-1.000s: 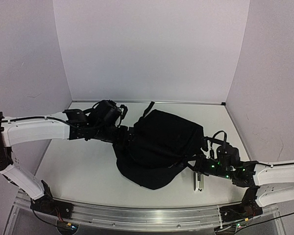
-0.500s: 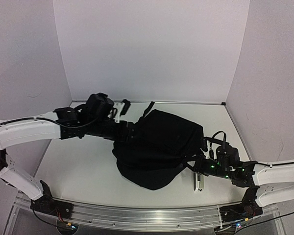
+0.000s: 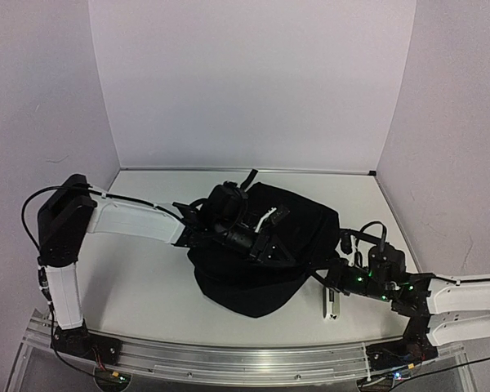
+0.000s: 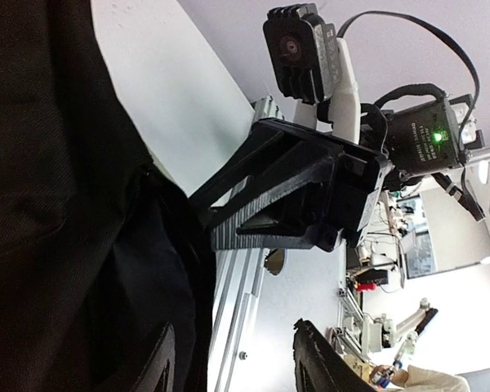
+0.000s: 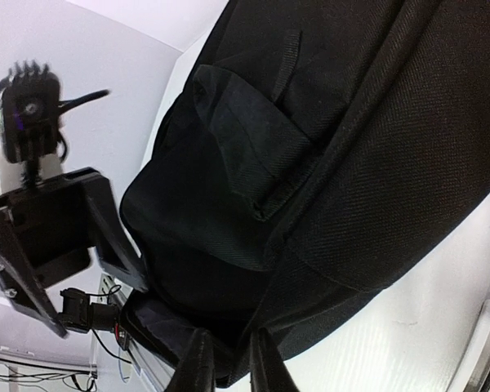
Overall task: Pack the student bag
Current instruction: Adjust the student bag at the center of the board, then zip the student bag at the center of the board.
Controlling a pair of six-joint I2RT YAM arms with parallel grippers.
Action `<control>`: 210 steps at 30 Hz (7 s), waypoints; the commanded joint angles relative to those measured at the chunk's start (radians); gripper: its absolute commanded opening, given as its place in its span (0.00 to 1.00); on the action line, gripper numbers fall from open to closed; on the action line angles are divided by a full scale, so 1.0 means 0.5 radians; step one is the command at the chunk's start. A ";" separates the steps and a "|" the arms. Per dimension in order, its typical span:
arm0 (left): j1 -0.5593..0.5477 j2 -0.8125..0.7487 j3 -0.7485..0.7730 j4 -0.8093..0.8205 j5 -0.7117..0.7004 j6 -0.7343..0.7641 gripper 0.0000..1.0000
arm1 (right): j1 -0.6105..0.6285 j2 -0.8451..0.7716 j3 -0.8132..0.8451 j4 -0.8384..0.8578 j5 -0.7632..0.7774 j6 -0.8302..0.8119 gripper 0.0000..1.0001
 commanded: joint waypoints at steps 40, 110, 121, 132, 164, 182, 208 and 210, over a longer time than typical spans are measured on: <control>-0.002 0.444 0.294 0.251 -0.065 -0.203 0.18 | 0.009 0.115 0.370 -0.708 0.296 -0.045 0.57; -0.049 0.025 -0.157 0.658 -0.281 -0.082 0.29 | 0.011 0.337 0.024 0.677 -0.358 0.243 0.00; -0.055 0.012 -0.252 0.589 -0.095 -0.130 0.39 | 0.010 0.179 0.090 0.287 -0.055 0.298 0.43; -0.135 -0.274 -0.280 -0.186 -0.383 0.285 0.39 | 0.008 0.296 0.373 -0.593 0.439 0.398 0.69; -0.312 -0.066 0.257 -0.508 -0.855 0.489 0.47 | -0.506 1.713 1.670 -0.225 -0.108 -0.783 0.08; -0.022 -0.274 0.433 -1.424 -1.986 0.996 0.85 | -0.435 1.071 1.372 -0.971 0.018 -0.633 0.63; -0.006 -0.168 0.178 -1.156 -1.790 0.915 0.05 | 0.163 1.169 1.576 -1.229 0.503 0.187 0.38; -0.004 -0.177 0.190 -1.148 -1.757 0.891 0.00 | 0.170 1.244 1.659 -1.331 0.596 0.190 0.36</control>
